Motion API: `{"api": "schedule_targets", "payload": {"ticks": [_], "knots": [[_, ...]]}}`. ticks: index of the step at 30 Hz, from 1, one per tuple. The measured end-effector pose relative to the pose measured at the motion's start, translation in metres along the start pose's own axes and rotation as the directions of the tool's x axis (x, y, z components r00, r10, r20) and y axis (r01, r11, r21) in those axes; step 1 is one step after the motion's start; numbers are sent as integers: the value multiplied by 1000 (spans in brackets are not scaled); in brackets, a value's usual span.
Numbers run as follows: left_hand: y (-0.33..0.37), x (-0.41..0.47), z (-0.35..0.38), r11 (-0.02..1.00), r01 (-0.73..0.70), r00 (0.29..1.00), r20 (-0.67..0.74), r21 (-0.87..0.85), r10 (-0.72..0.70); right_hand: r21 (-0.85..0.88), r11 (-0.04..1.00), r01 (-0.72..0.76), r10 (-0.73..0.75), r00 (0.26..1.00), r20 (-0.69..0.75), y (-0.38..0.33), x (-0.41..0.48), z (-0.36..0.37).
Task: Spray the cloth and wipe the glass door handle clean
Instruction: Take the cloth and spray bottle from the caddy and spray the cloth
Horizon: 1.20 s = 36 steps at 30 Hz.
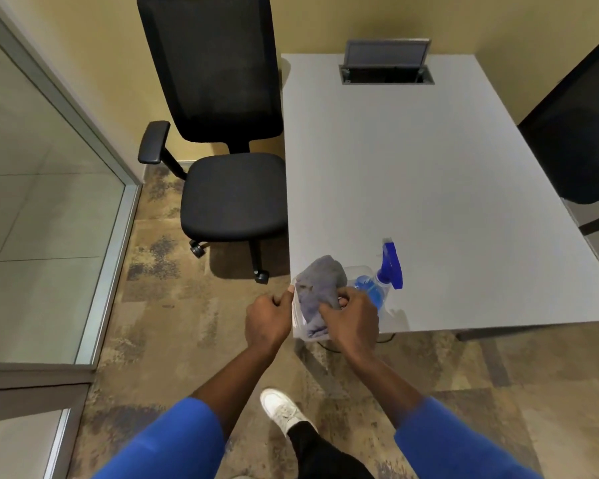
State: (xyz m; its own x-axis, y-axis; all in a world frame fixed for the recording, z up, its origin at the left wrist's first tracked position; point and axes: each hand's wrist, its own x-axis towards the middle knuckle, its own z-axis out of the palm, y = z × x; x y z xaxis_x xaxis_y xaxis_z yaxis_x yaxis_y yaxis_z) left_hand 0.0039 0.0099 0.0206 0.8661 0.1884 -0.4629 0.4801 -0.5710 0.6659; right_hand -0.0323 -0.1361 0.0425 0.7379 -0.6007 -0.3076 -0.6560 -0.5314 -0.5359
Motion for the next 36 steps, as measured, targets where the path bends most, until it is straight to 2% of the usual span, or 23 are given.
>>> {"api": "schedule_targets", "payload": {"ticks": [2, 3, 5, 7, 8, 9, 12, 15, 17, 19, 21, 23, 29, 36], "knots": [[14, -13, -7, 986, -27, 998, 46, -162, 35, -43, 987, 155, -158, 982, -101, -6, -12, -7], [20, -20, -10, 968, -21, 996, 83, -249, 43, -63, 958, 279, -285, 945, -161, -6, -19, -10], [31, -33, -16, 899, 59, 980, 198, -435, 32, -99, 846, 524, -530, 810, -251, -1, -33, -12], [36, -42, -20, 804, 139, 960, 276, -578, 32, -128, 711, 691, -694, 662, -283, 6, -46, -11], [36, -44, -20, 767, 176, 959, 283, -617, 8, -131, 670, 731, -732, 622, -278, 9, -52, -10], [35, -45, -21, 733, 218, 959, 279, -644, -40, -115, 657, 745, -744, 616, -260, 12, -57, -9], [26, -48, -22, 662, 294, 954, 255, -689, -159, -3, 669, 744, -730, 656, -190, 21, -70, -8], [14, -49, -25, 597, 320, 947, 260, -736, -187, 208, 715, 668, -639, 745, -194, 32, -78, -19], [5, -45, -31, 553, 335, 942, 268, -763, -201, 296, 764, 574, -507, 817, -275, 40, -77, -29], [0, -41, -38, 554, 330, 944, 280, -764, -177, 341, 834, 433, -318, 884, -344, 47, -67, -40], [-4, -37, -41, 557, 316, 947, 291, -768, -136, 412, 870, 270, -130, 933, -337, 51, -50, -51], [-3, -36, -43, 562, 313, 947, 298, -766, -120, 492, 852, 177, -40, 961, -275, 51, -29, -61], [7, -34, -39, 581, 324, 940, 322, -747, -110, 472, 846, 246, -202, 969, -143, 39, 23, -71], [9, -32, -40, 533, 337, 936, 335, -776, -104, 569, 778, 264, -257, 962, -94, 22, 47, -66]]}}
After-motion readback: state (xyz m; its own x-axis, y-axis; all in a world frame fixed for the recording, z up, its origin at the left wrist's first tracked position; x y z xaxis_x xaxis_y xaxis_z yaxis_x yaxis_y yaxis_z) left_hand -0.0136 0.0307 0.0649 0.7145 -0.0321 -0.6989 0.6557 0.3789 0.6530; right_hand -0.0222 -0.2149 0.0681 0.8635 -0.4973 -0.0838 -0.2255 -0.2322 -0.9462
